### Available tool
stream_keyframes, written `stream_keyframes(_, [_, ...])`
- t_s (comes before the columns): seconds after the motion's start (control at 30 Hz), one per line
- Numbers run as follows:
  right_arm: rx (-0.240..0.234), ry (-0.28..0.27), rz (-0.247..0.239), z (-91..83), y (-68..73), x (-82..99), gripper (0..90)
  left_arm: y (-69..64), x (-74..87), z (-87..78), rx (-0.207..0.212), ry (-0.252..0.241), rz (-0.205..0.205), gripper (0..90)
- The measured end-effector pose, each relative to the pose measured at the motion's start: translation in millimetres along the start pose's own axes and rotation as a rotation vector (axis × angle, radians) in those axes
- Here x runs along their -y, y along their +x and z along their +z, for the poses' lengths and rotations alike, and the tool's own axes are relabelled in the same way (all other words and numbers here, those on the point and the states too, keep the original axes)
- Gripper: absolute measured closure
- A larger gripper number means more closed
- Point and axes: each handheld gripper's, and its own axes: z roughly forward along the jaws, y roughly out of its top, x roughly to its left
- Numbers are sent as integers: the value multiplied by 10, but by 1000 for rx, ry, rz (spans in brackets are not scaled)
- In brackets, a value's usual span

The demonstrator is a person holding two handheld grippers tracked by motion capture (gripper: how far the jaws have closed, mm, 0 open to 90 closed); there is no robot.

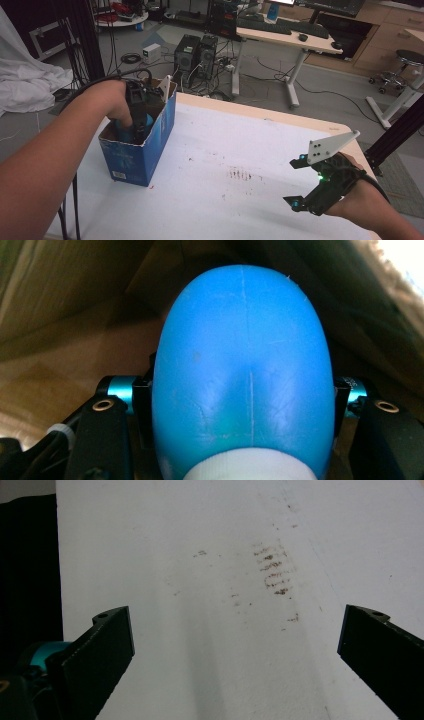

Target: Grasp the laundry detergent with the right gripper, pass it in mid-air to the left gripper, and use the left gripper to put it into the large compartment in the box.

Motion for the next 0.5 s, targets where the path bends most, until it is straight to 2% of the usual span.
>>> stream_keyframes(0.2, [-5, 1, 2, 22, -2, 5, 8, 6, -27, 13, 13, 1, 30, 385])
stream_keyframes(0.37, [-4, 1, 3, 27, -6, 13, 8, 25, -17, 12, 25, -1, 25, 378])
stream_keyframes(0.5, [-3, 1, 0, 31, -12, 25, 8, 19, -6, -1, 29, -1, 17, 316])
